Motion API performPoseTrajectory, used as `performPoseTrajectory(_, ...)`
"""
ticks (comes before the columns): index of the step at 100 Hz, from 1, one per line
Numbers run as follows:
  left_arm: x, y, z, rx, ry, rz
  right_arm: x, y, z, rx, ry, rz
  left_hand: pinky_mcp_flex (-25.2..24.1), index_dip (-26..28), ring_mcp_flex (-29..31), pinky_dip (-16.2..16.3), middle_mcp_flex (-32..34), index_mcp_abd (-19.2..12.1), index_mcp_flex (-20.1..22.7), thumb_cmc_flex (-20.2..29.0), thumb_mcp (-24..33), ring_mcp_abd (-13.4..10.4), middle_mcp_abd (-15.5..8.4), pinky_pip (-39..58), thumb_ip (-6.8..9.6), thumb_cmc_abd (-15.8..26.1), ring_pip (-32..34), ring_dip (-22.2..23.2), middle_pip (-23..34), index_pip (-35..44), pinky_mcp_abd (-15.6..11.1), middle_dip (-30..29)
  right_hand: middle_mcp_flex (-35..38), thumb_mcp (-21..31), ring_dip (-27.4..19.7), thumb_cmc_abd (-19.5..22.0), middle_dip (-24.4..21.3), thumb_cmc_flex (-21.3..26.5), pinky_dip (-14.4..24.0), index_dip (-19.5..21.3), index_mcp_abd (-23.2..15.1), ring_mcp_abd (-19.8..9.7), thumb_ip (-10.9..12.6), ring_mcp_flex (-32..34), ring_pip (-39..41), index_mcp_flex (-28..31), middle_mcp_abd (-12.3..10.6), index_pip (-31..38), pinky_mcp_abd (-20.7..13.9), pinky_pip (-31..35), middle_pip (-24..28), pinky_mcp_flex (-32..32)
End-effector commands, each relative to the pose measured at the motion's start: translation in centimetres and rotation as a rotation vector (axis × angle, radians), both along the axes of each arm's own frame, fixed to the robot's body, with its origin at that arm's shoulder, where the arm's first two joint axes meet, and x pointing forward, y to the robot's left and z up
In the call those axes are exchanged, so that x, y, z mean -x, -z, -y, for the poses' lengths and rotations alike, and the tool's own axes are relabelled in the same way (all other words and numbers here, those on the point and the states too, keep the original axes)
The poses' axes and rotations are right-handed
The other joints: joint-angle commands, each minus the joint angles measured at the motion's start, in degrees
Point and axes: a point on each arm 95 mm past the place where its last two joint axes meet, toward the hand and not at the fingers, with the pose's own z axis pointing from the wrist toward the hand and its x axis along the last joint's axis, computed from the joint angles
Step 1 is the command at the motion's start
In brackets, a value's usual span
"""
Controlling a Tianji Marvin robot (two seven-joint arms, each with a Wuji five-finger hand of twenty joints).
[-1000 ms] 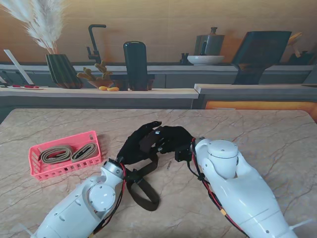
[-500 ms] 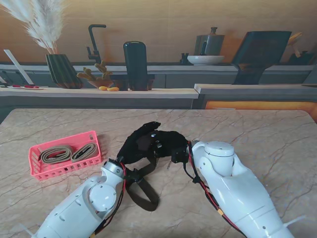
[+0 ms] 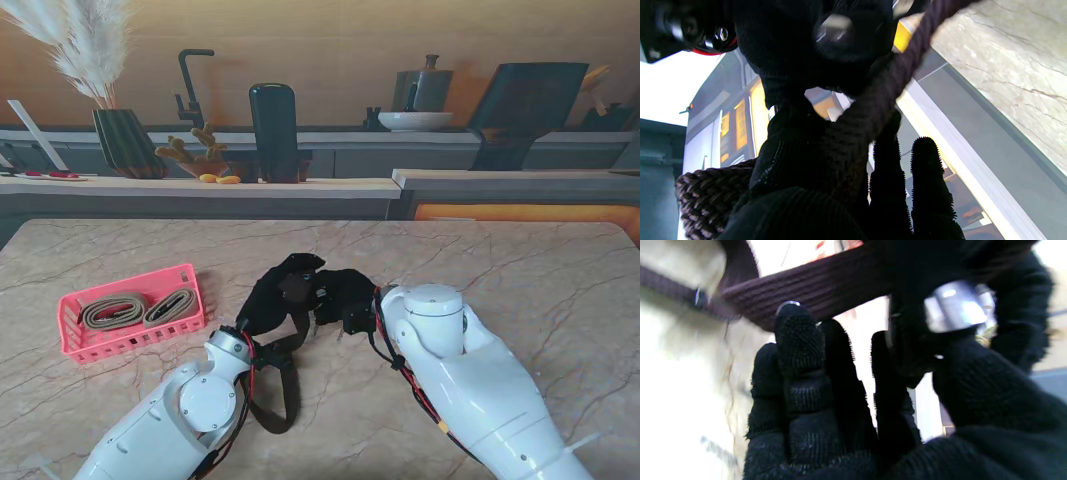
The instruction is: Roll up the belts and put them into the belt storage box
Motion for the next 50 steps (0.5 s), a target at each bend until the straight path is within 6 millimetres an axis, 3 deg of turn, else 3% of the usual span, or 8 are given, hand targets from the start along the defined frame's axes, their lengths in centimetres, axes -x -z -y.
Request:
performPoseTrajectory(1, 0.1, -0.6, 0.4, 0.031, -0.002, 0.007, 0.5, 0.6, 0.2, 0.055, -0.012, 0.023, 0.38, 0.89, 1.02, 1.08, 2.73, -2.75, 1.25, 6.87, 3.16, -1.73, -2.94, 1.95, -0.03, 11.32, 0.73, 0.69, 1.63, 2.38, 0.2, 1.44, -1.67, 2.24, -0.89, 4.99, -0.41, -1.45, -0.24, 1.96, 1.47, 1.03, 3.52, -1.45, 0.05, 0.11, 1.47, -3.67, 0.88, 0.29, 0.33, -1.21)
performPoseTrajectory(6, 0.2, -0.7, 0.3, 0.037, -0.004, 0.004, 0.5, 0.7, 0.5, 0.134, -0.026, 0.07, 0.51, 1.04, 1.42, 1.39, 3.45, -3.16, 1.47, 6.87, 2.85, -1.79, -3.18, 2.6, -0.08, 11.31, 0.78, 0.79, 1.77, 2.63, 0.56, 1.48, -3.06, 1.84, -1.46, 6.18, -0.71, -4.16, -0.59, 5.77, 2.26, 1.23, 4.7, -2.55, -0.16, 0.91, 1.71, -9.33, 1.05, 0.19, 0.25, -1.81)
performPoseTrajectory(13, 0.2, -0.7, 0.3, 0.051, -0.009, -0.004, 0.5, 0.8, 1.0, 0.219, -0.03, 0.119, 0.52, 1.19, 1.56, 1.68, 3.82, -3.21, 1.6, 6.88, 2.75, -1.92, -3.33, 3.2, -0.03, 11.05, 0.67, 0.86, 1.73, 2.77, 1.03, 1.47, -4.77, 1.86, -1.92, 7.74, -0.83, -7.79, -0.96, 11.29, 3.35, 1.67, 8.34, -3.77, -0.6, 1.97, 2.24, -16.04, 1.5, -0.03, 0.35, -2.53)
performPoseTrajectory(29, 0.4, -0.9, 0.3, 0.081, -0.025, -0.034, 0.9, 0.7, 2.3, 0.355, 0.003, 0.212, 1.74, 1.94, 4.18, 2.57, 6.95, -3.52, 3.66, 6.87, 4.01, -1.68, -3.1, 5.22, 0.52, 8.77, 1.76, 1.52, 2.96, 3.88, 1.99, 1.96, -6.02, 1.42, -1.96, 7.51, -0.8, -8.35, -0.83, 12.65, 4.05, 2.67, 8.98, -4.88, -0.43, 1.78, 2.96, -17.86, 2.08, 0.27, 0.6, -3.8)
performPoseTrajectory(50, 0.2, -0.9, 0.3, 0.081, -0.043, -0.053, 1.9, -0.1, 3.8, 0.479, 0.006, 0.438, 5.7, 2.18, 11.38, 4.63, 15.25, -2.43, 6.55, 6.82, 3.79, 1.37, -2.29, 10.76, 0.59, 6.85, 9.42, 4.68, 8.8, 5.99, 2.09, 4.94, -7.7, 1.78, -1.98, 7.26, -0.8, -7.9, -0.78, 14.02, 2.32, 2.57, 9.22, -6.55, -0.19, 0.67, 2.11, -18.57, 1.36, 0.18, 0.71, -5.32)
